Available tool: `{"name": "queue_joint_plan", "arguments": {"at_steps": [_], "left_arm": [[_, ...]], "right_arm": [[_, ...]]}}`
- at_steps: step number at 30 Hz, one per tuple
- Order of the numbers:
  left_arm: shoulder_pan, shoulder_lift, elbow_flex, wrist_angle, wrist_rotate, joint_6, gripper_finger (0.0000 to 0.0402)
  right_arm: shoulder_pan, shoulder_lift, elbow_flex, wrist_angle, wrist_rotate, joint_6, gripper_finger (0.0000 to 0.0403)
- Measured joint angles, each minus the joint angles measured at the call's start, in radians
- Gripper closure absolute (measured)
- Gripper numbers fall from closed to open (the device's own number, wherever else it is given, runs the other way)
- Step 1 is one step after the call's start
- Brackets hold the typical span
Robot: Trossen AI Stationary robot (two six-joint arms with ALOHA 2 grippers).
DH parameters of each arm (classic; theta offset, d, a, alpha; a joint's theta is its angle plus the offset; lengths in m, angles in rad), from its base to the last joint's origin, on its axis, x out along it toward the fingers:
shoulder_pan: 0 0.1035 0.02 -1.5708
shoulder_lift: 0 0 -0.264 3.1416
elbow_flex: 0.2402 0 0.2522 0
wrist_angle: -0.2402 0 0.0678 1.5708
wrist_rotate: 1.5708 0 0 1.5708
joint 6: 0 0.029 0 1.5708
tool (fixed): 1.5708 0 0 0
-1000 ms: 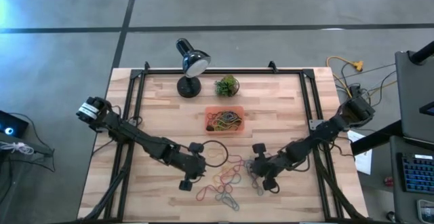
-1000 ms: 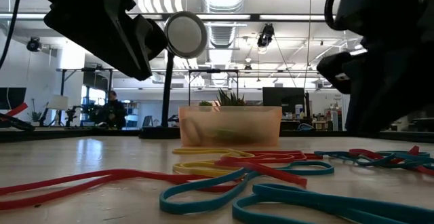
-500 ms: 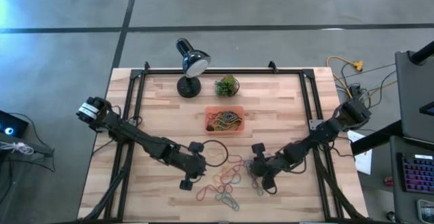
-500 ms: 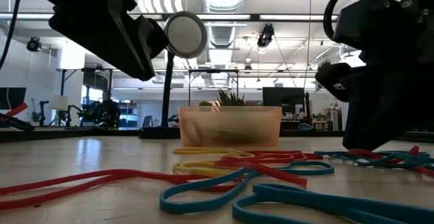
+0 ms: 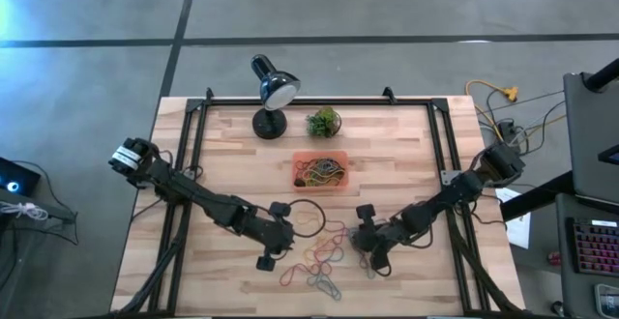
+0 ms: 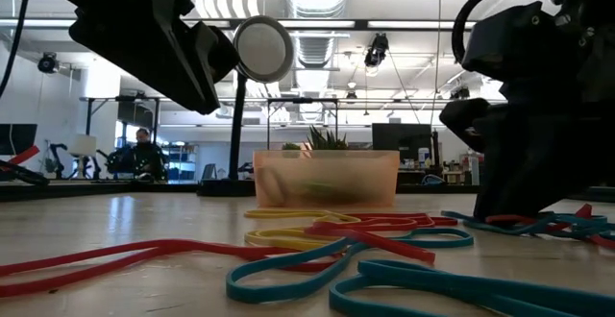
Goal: Pick and place rubber bands into bin
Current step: Put the red rubber band into the orange bin
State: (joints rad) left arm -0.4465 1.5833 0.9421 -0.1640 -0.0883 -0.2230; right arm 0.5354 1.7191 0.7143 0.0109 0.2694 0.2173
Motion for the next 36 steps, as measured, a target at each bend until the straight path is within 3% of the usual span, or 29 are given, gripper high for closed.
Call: {"name": "queue_joint_plan", "arguments": {"at_steps": [9, 25, 30, 36], "left_arm": [[0.000, 0.000, 0.000, 0.000, 0.000, 0.000, 0.0336], [0.000, 0.000, -0.011, 0.000, 0.000, 0.001, 0.0336], [0.000, 0.000, -0.012, 0.002, 0.000, 0.001, 0.0336], [0.000, 0.000, -0.012, 0.001, 0.000, 0.001, 0.0336]], "right_arm": [[0.000, -0.029, -0.002, -0.009, 0.046, -0.037, 0.0391], [0.001, -0.094, 0.133, -0.004, 0.060, -0.213, 0.0394], [0.014, -0.119, 0.189, -0.001, 0.165, -0.329, 0.0394], [0.043, -0.129, 0.248, -0.010, 0.379, -0.473, 0.0394]]}}
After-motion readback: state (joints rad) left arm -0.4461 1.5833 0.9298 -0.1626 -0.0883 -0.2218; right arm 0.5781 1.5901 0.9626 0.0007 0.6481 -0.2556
